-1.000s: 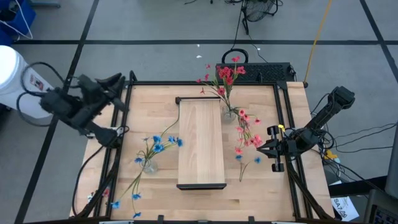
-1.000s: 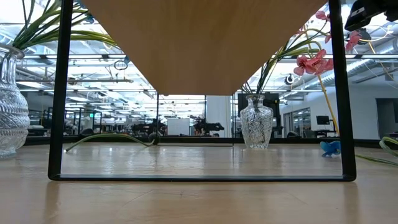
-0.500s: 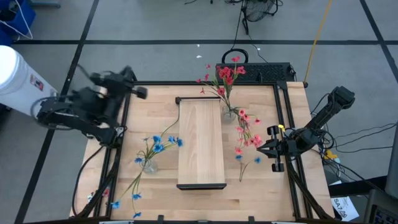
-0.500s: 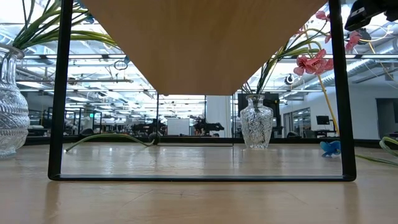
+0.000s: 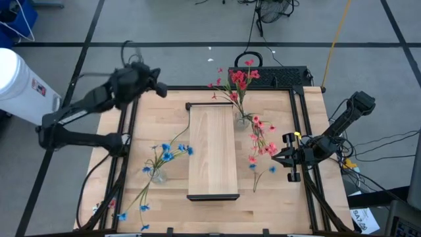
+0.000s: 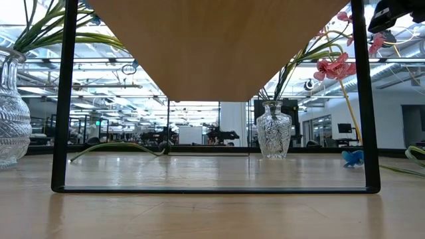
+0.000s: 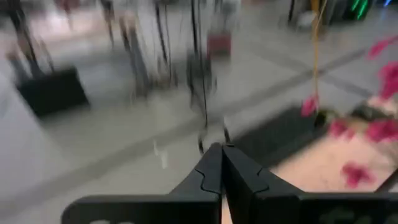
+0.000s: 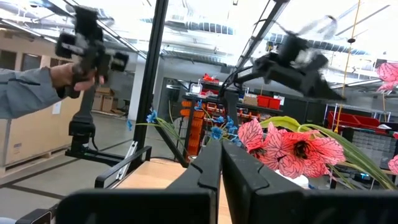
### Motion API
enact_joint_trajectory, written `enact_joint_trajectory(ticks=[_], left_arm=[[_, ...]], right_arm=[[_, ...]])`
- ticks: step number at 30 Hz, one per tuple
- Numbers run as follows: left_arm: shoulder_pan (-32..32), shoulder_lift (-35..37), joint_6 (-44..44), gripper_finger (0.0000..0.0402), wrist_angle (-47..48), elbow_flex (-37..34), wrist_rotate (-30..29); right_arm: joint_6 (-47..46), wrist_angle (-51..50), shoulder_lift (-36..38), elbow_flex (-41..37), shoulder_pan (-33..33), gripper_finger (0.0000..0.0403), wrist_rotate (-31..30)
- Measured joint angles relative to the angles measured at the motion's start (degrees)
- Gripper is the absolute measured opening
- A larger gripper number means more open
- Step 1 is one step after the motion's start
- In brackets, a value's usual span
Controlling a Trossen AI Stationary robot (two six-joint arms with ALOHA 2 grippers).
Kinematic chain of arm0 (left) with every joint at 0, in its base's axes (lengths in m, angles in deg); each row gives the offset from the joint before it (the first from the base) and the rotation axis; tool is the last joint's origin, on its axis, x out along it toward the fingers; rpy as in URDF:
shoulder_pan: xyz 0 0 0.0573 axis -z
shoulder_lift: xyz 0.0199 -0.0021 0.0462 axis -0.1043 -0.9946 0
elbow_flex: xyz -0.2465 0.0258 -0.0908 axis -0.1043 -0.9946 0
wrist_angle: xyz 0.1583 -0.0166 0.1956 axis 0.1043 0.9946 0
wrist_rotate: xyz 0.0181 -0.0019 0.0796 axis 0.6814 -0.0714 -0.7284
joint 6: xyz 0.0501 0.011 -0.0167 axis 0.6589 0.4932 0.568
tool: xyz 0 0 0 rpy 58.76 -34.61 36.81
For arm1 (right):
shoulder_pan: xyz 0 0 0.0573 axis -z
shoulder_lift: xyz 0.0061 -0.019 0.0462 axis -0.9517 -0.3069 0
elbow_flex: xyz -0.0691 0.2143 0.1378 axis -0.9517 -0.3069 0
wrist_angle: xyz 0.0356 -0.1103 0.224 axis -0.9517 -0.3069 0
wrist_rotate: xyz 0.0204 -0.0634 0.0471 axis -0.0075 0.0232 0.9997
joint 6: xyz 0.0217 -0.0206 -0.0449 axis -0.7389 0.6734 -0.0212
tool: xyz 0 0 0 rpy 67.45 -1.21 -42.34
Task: Pick and place flowers into a vace then onto a shelf
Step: Put the black flower into the left transparent vase
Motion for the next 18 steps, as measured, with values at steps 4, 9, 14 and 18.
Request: enact_joint_trajectory(ticks=[4, 9, 14, 18], left_arm=[[-8.65, -6.26, -6.81, 0.0004, 14.18, 3.94, 17.61], [-14.93, -14.75, -5.99, 0.0017, 23.06, 6.83, 41.62], [-14.78, -20.97, -4.61, 0.0026, 28.26, 7.15, 40.55], [-14.35, -23.93, -1.87, 0.0009, 34.77, 7.15, 43.67]], right_arm=[[0.00, -0.01, -0.01, -0.01, -0.01, 0.0008, 0.00], [0.01, -0.07, 0.00, -0.01, -0.01, 0.0008, 0.00], [0.00, -0.11, 0.00, -0.02, -0.01, 0.0008, 0.00], [0.00, -0.13, -0.02, 0.00, 0.00, 0.0008, 0.00]])
